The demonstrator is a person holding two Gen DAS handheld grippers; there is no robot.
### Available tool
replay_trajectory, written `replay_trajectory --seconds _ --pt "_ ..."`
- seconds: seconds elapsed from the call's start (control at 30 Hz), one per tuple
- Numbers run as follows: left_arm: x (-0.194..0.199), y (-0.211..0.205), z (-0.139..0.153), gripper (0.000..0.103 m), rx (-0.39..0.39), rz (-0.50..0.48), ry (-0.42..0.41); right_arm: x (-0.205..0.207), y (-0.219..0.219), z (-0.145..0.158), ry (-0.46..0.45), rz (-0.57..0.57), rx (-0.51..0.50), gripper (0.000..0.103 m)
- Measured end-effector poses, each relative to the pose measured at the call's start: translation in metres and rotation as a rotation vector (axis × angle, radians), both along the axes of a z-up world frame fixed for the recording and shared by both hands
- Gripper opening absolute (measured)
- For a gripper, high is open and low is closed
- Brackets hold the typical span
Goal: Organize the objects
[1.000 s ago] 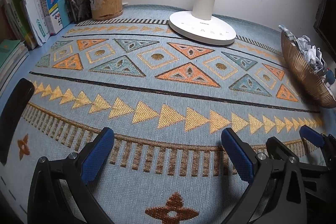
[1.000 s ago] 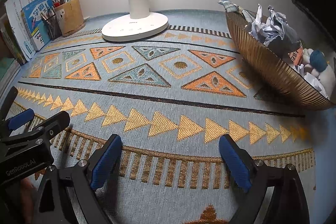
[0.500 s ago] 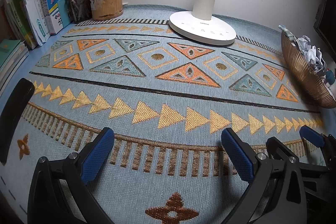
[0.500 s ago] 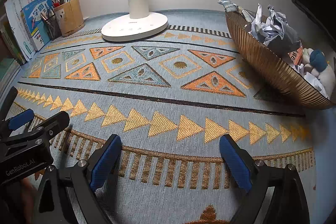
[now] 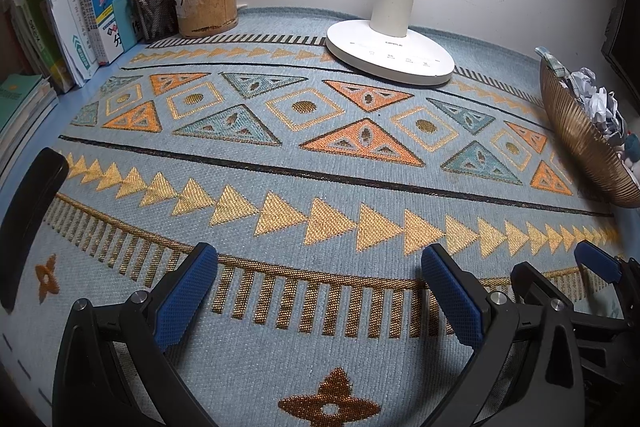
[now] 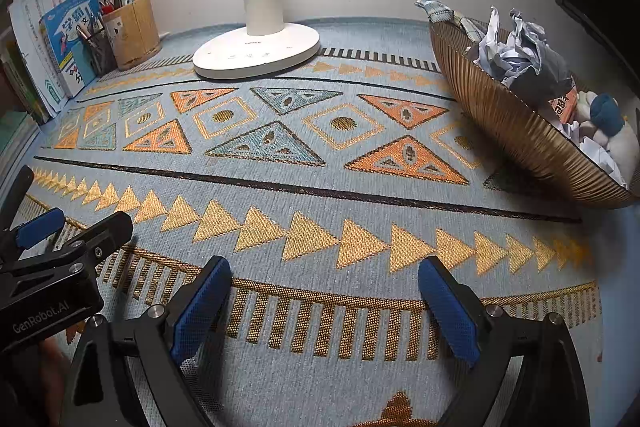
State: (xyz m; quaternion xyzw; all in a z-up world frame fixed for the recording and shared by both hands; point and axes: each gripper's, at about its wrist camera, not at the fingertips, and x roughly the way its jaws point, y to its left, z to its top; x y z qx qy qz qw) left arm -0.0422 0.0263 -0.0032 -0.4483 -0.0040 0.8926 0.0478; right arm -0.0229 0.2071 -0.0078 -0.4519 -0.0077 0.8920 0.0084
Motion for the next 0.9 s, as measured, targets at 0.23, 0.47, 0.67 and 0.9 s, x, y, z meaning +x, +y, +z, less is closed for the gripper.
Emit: replay_trajectory --seconds 0.23,0.47,0.67,0.9 --pt "-0.0026 0.0058 -0.0021 0.103 -0.05 -0.015 -0.015 -0.0019 0.004 -0.0013 -0.016 -0.02 -0.012 0.101" --pt "-0.0035 0.0062 -0.0019 0.103 -0.049 0.0 -0.012 -0.0005 0.0047 -0.0013 -0.017 -0.026 -0.009 0.103" --pt "-0.0055 0.0074 -0.0018 0.103 -0.046 -0.003 -0.012 0.0054 0.004 -0.0008 -0.004 -0.041 -0.003 0.103" --pt "-0.0073 0.0062 -0.0006 0.103 -0.044 -0.006 -0.011 0.0044 0.0031 -0.0008 -0.003 -0.042 -0.005 0.103"
